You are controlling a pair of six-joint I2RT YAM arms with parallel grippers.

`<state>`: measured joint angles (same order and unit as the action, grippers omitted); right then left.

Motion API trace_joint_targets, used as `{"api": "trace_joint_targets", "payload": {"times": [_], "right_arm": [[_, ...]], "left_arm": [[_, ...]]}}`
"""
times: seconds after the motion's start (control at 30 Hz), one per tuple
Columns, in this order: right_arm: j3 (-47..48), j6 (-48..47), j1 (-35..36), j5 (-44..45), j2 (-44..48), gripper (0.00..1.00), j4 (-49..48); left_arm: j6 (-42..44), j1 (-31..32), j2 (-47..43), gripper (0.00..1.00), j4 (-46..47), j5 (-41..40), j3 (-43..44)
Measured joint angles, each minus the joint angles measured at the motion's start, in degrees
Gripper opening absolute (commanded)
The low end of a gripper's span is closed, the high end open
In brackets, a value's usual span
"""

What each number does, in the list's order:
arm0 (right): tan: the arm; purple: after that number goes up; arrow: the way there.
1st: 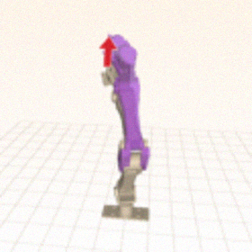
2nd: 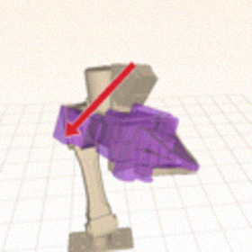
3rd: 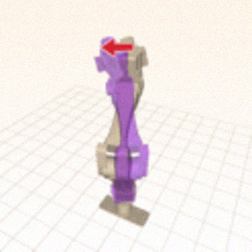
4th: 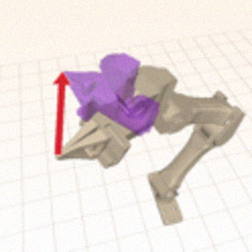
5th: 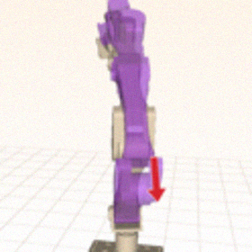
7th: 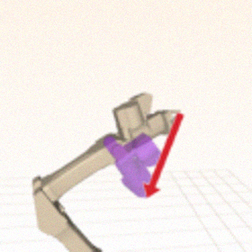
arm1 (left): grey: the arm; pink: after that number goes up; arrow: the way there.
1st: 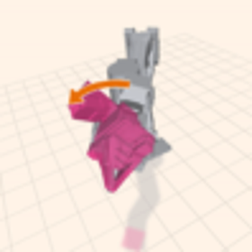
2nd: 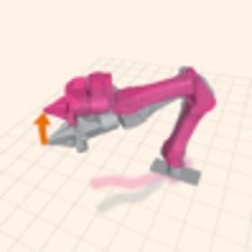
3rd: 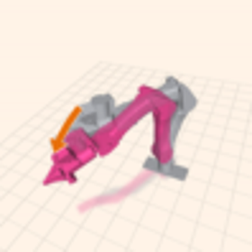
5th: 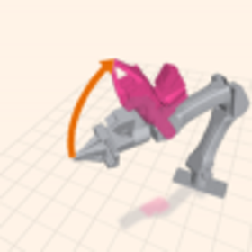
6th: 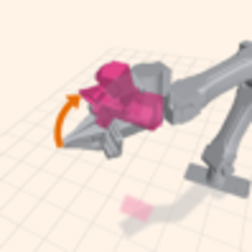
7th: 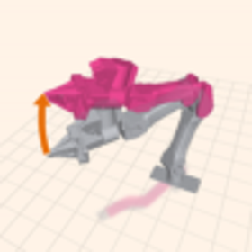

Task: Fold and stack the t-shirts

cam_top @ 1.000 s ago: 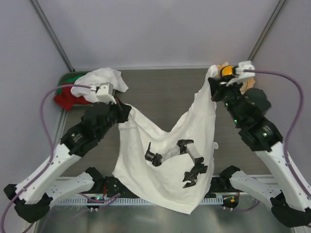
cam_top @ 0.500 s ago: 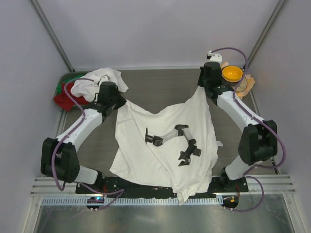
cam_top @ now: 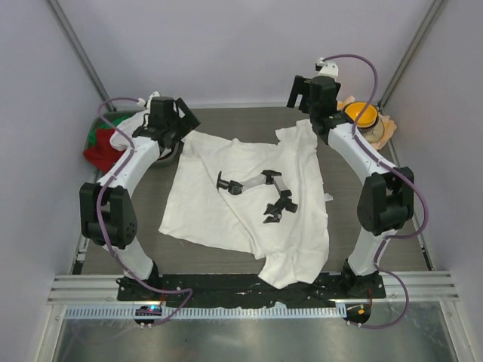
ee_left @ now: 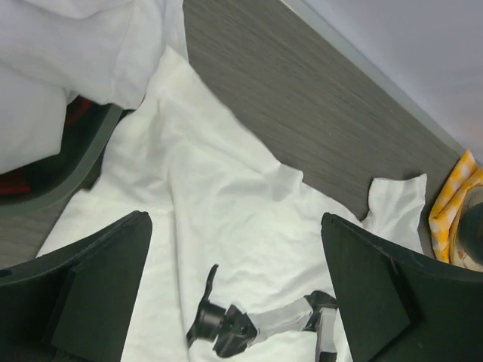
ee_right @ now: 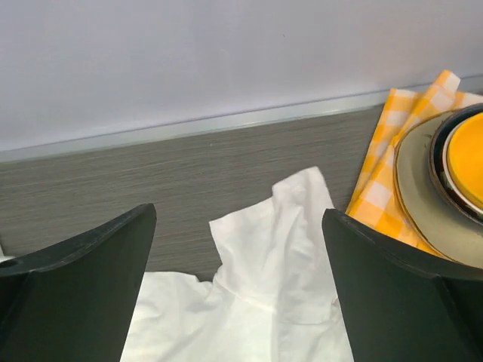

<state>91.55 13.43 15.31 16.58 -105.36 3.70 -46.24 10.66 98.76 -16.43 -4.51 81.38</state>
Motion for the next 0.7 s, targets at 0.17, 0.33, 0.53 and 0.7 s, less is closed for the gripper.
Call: {"api": "trace_joint_targets", "payload": {"times": [0.17,0.33,0.53,0.7], "right_arm": [[-0.5,-2.8,4.8,-0.4,5.1,0.99,0.3],[7.8,-5.0,14.3,-8.2,4.7,0.99,3.9],[16.6,-6.6,21.5,-13.8,-1.9,0.99,7.8],[9.8,-6.6,22.5,-14.9,-2.1,0.99,9.1]], "left_arm": [[1.5,0.1,-7.3,1.0,-9.8,-4.5,0.3],[1.7,0.1,-20.7,1.0,-18.2,-12.5,-0.9],[-1.9,-2.9,-26.7,1.0,-23.4,-16.9,-9.7],[-8.9,-6.2,-16.3,1.0,-24.2,-14.1,-13.6]]}}
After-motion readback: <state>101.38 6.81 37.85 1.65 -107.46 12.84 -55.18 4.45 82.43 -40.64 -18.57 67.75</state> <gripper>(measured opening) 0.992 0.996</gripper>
